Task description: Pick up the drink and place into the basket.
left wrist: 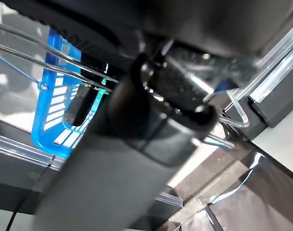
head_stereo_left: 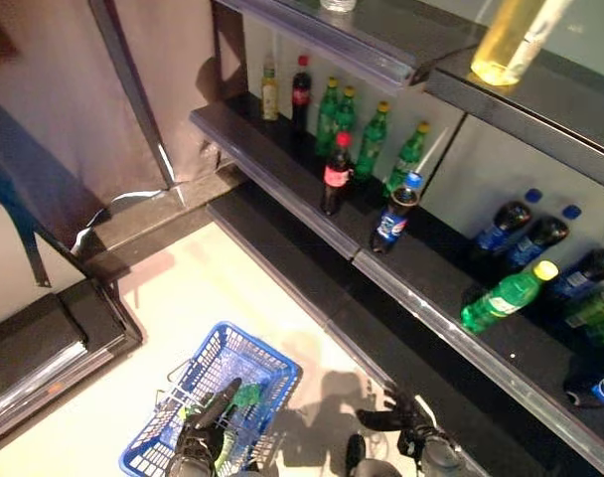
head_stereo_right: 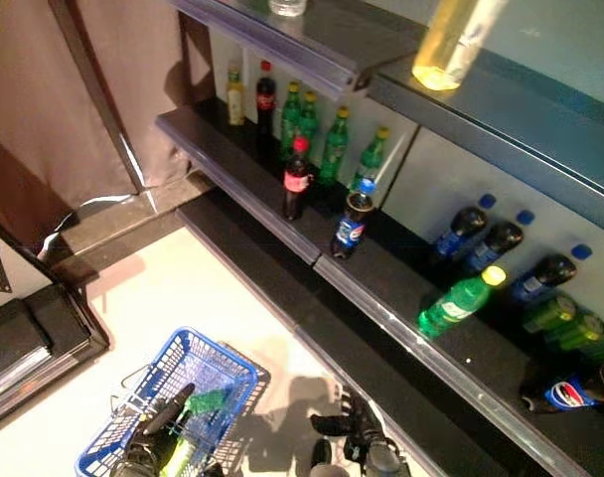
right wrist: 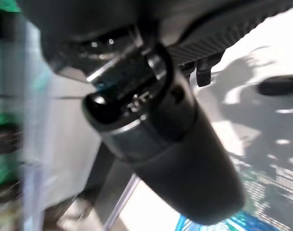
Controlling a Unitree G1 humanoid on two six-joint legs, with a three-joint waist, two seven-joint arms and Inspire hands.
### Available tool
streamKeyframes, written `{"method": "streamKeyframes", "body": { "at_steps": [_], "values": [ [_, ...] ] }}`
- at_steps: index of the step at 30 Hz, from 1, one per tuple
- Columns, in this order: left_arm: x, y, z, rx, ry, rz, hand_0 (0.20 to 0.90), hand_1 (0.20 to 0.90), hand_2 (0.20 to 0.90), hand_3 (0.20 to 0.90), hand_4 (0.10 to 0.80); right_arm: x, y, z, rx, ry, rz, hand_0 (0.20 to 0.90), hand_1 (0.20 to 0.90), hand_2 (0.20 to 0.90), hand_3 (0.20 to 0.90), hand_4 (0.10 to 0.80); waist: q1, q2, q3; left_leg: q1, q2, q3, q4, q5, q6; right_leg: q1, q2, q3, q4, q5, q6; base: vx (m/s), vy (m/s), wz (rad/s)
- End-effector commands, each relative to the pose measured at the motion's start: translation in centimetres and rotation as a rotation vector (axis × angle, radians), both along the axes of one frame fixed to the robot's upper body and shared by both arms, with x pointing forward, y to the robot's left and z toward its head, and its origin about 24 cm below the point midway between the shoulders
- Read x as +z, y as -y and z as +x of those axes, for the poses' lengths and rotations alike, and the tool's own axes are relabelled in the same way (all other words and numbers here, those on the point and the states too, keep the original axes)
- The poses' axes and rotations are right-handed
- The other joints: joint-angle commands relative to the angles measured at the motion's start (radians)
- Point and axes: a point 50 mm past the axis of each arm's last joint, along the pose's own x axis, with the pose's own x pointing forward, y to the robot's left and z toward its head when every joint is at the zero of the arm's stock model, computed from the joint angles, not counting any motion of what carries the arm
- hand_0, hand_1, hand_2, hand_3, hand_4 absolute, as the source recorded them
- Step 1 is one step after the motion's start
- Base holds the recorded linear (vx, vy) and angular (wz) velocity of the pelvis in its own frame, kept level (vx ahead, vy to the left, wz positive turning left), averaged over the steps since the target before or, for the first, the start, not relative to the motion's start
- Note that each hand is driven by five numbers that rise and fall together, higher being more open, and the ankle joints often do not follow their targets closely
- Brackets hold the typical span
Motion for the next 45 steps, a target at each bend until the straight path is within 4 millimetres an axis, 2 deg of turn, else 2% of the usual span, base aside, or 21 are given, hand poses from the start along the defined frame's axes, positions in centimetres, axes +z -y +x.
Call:
{"method": "streamKeyframes", "body": {
  "at_steps": [1, 2, 4, 5, 6, 8, 9, 10, 13, 19, 20, 24, 26, 32, 36, 45],
  "values": [
    [6.0, -1.0, 5.9, -0.026, 0.411, 0.096, 0.300, 0.300, 0.300, 0.200, 0.100, 5.6, -0.4, 3.5, 0.105, 0.349, -0.065, 0.900, 0.900, 0.900, 0.900, 0.800, -0.010, -0.014, -0.061, -0.074, -0.041, -0.050, 0.079, -0.024, 0.042, -0.015, -0.021, 0.030, 0.063, -0.042, 0.020, -0.038, -0.031, -0.05],
    [6.0, -1.0, 5.8, -0.025, 0.410, 0.095, 0.300, 0.300, 0.300, 0.200, 0.100, 6.3, -0.4, 3.7, 0.112, 0.378, -0.069, 0.900, 0.900, 0.900, 0.900, 0.800, -0.011, -0.013, -0.062, -0.072, -0.041, -0.051, 0.075, -0.022, 0.042, -0.013, -0.020, 0.030, 0.061, -0.042, 0.020, 0.000, 0.000, 0.00],
    [5.8, -1.0, 5.4, -0.025, 0.396, 0.097, 0.300, 0.300, 0.300, 0.200, 0.100, 9.7, -0.4, 4.6, 0.136, 0.548, -0.092, 0.900, 0.900, 0.900, 0.900, 0.800, -0.020, -0.008, -0.068, -0.056, -0.042, -0.046, 0.053, -0.019, 0.041, -0.002, -0.018, 0.030, 0.047, -0.044, 0.023, 0.000, 0.000, 0.00],
    [5.8, -0.9, 5.3, -0.026, 0.395, 0.097, 0.300, 0.300, 0.300, 0.200, 0.100, 10.1, -0.3, 4.6, 0.137, 0.563, -0.093, 0.900, 0.900, 0.900, 0.900, 0.800, -0.020, -0.007, -0.069, -0.054, -0.042, -0.046, 0.051, -0.019, 0.041, -0.001, -0.018, 0.030, 0.046, -0.044, 0.023, 0.000, 0.000, 0.00],
    [5.7, -0.9, 5.1, -0.024, 0.390, 0.097, 0.300, 0.300, 0.300, 0.200, 0.100, 12.2, -0.4, 5.1, 0.154, 0.665, -0.098, 0.900, 0.900, 0.900, 0.900, 0.800, -0.025, -0.003, -0.071, -0.049, -0.042, -0.043, 0.046, -0.020, 0.041, 0.001, -0.017, 0.032, 0.047, -0.050, 0.023, 0.000, 0.000, 0.00],
    [5.6, -0.9, 4.9, -0.019, 0.390, 0.093, 0.300, 0.300, 0.300, 0.200, 0.100, 15.1, -0.4, 5.4, 0.173, 0.796, -0.088, 0.900, 0.900, 0.900, 0.900, 0.800, -0.029, 0.002, -0.073, -0.048, -0.042, -0.039, 0.047, -0.023, 0.040, 0.000, -0.016, 0.037, 0.048, -0.055, 0.024, 0.000, 0.000, 0.00],
    [5.6, -0.8, 4.9, -0.019, 0.390, 0.092, 0.300, 0.300, 0.300, 0.200, 0.100, 15.5, -0.4, 5.4, 0.176, 0.818, -0.088, 0.900, 0.900, 0.900, 0.900, 0.800, -0.029, 0.003, -0.073, -0.049, -0.041, -0.038, 0.048, -0.023, 0.040, 0.000, -0.016, 0.037, 0.047, -0.055, 0.025, 0.000, 0.000, 0.00],
    [5.7, -0.7, 5.0, -0.020, 0.389, 0.089, 0.300, 0.300, 0.300, 0.200, 0.100, 17.1, -0.6, 5.6, 0.190, 0.892, -0.092, 0.900, 0.900, 0.900, 0.900, 0.800, -0.028, 0.005, -0.074, -0.049, -0.040, -0.037, 0.048, -0.023, 0.040, 0.001, -0.016, 0.037, 0.048, -0.057, 0.025, 0.000, 0.000, 0.00],
    [5.5, -0.3, 5.1, -0.037, 0.385, 0.083, 0.300, 0.300, 0.300, 0.200, 0.100, 19.6, -0.9, 6.1, 0.196, 1.000, -0.053, 0.900, 0.900, 0.900, 0.900, 0.800, -0.019, 0.007, -0.074, -0.049, -0.039, -0.038, 0.049, -0.024, 0.039, 0.008, -0.016, 0.032, 0.046, -0.061, 0.025, 0.000, 0.000, 0.00],
    [5.3, 0.4, 5.4, -0.078, 0.371, 0.071, 0.300, 0.300, 0.300, 0.200, 0.100, 22.3, -1.6, 7.6, 0.126, 1.105, 0.002, 0.900, 0.900, 0.900, 0.900, 0.800, 0.009, 0.008, -0.074, -0.050, -0.035, -0.052, 0.052, -0.021, 0.037, 0.022, -0.016, 0.018, 0.048, -0.067, 0.022, 0.052, -0.013, 0.03],
    [5.2, 0.7, 5.6, -0.099, 0.371, 0.067, 0.300, 0.300, 0.300, 0.200, 0.100, 23.3, -1.9, 8.1, 0.094, 1.149, 0.019, 0.900, 0.900, 0.900, 0.900, 0.800, 0.021, 0.008, -0.069, -0.056, -0.032, -0.061, 0.057, -0.020, 0.036, 0.023, -0.015, 0.009, 0.054, -0.070, 0.019, 0.030, -0.014, 0.07],
    [5.0, 1.0, 5.6, -0.120, 0.368, 0.057, 0.300, 0.300, 0.300, 0.200, 0.100, 25.1, -2.0, 8.7, -0.023, 1.238, 0.027, 0.900, 0.900, 0.900, 0.900, 0.800, 0.040, 0.012, -0.057, -0.071, -0.030, -0.078, 0.072, -0.015, 0.033, 0.020, -0.016, -0.003, 0.070, -0.075, 0.013, 0.036, -0.006, 0.15],
    [4.9, 1.2, 5.6, -0.126, 0.363, 0.053, 0.300, 0.300, 0.300, 0.200, 0.100, 25.2, -2.0, 9.0, -0.088, 1.246, 0.034, 0.900, 0.900, 0.900, 0.900, 0.800, 0.044, 0.015, -0.054, -0.076, -0.030, -0.083, 0.081, -0.014, 0.032, 0.019, -0.017, -0.006, 0.078, -0.079, 0.010, 0.060, 0.013, 0.13],
    [5.0, 2.3, 6.2, -0.148, 0.382, 0.031, 0.300, 0.300, 0.300, 0.200, 0.100, 24.0, -1.6, 10.1, -0.362, 1.198, -0.023, 0.900, 0.900, 0.900, 0.900, 0.800, 0.055, 0.036, -0.015, -0.132, -0.017, -0.099, 0.159, -0.010, 0.025, -0.010, -0.018, -0.026, 0.146, -0.101, -0.012, 0.032, 0.024, 0.11],
    [6.1, 2.9, 7.7, -0.155, 0.444, 0.020, 0.300, 0.300, 0.300, 0.200, 0.100, 24.7, -1.3, 10.5, -0.521, 1.263, -0.077, 0.900, 0.900, 0.900, 0.900, 0.800, 0.055, 0.051, 0.060, -0.199, -0.012, -0.119, 0.217, -0.009, 0.022, -0.056, -0.019, -0.033, 0.195, -0.113, -0.030, -0.119, 0.016, 0.13],
    [6.9, 3.4, 8.6, -0.147, 0.496, -0.001, 0.300, 0.300, 0.300, 0.200, 0.100, 25.5, -0.8, 10.8, -0.691, 1.293, -0.117, 0.900, 0.900, 0.900, 0.900, 0.800, 0.038, 0.077, 0.159, -0.270, -0.010, -0.135, 0.270, 0.004, 0.014, -0.108, -0.017, -0.032, 0.240, -0.123, -0.052, -0.047, 0.009, -0.01]
  ]
}}
